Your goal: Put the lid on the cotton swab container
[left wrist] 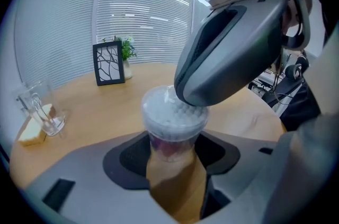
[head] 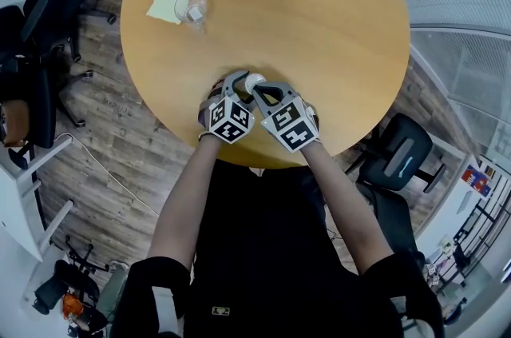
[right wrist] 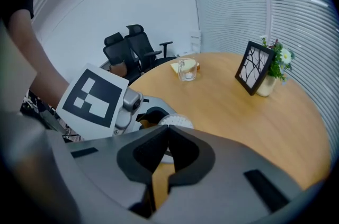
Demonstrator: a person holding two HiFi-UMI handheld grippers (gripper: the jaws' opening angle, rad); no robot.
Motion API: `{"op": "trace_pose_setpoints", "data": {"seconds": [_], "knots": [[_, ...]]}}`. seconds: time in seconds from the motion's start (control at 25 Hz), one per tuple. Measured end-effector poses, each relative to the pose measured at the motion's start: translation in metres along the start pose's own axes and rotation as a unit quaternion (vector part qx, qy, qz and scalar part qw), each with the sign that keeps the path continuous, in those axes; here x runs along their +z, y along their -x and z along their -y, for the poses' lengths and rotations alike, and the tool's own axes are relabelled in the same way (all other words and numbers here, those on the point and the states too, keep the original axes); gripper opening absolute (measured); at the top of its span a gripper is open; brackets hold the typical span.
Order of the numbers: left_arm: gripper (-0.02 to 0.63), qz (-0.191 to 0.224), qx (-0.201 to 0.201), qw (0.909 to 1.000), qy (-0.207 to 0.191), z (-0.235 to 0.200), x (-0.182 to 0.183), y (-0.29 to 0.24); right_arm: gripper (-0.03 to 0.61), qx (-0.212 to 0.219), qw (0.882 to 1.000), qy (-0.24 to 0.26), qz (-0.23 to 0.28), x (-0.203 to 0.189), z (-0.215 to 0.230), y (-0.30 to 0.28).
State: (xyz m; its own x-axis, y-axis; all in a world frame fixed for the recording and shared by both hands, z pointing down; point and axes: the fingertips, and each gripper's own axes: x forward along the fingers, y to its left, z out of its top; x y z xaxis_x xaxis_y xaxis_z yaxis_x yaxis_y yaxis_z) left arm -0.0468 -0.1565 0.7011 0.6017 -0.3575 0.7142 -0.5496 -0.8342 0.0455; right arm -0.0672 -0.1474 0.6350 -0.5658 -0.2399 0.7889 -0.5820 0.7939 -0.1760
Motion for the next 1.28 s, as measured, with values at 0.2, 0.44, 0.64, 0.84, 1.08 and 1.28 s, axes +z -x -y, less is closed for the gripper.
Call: {"op": "trace_pose_setpoints", "data": {"seconds": [0.2, 0.44, 0.64, 0.84, 1.08, 1.28], "knots": [[0.261, -0.002, -0.001, 1.0000, 0.000, 0.000, 0.000, -0.001, 0.005, 0.020, 1.000, -0.016, 0.009, 0.000, -0.001, -0.001], [0.261, -0.002, -0.003, 1.0000, -0.002, 0.001, -0.001, -0.001, 0.006, 0.002, 0.999, 0.031, 0.023, 0.009, -0.004, 0.000], [0.261, -0.002, -0.002, 1.0000, -0.003, 0.001, 0.000, -0.001, 0.005, 0.002, 0.999, 0.036, 0.018, 0.010, -0.006, -0.005], [0.261, -0.003, -0.002, 1.0000, -0.003, 0.001, -0.001, -0.002, 0.005, -0.020, 0.997, 0.066, 0.022, 0.008, -0.007, -0.006], [0.261, -0.009, -0.011, 0.9999, 0.003, 0.001, -0.002, -0.001, 0.005, -0.022, 0.997, 0.061, 0.047, 0.009, -0.008, -0.005], [0.263, -0.010, -0.010, 0.9999, -0.001, 0.003, -0.004, -0.002, 0.006, -0.032, 0.996, 0.062, 0.059, 0.010, -0.009, -0.004]]}}
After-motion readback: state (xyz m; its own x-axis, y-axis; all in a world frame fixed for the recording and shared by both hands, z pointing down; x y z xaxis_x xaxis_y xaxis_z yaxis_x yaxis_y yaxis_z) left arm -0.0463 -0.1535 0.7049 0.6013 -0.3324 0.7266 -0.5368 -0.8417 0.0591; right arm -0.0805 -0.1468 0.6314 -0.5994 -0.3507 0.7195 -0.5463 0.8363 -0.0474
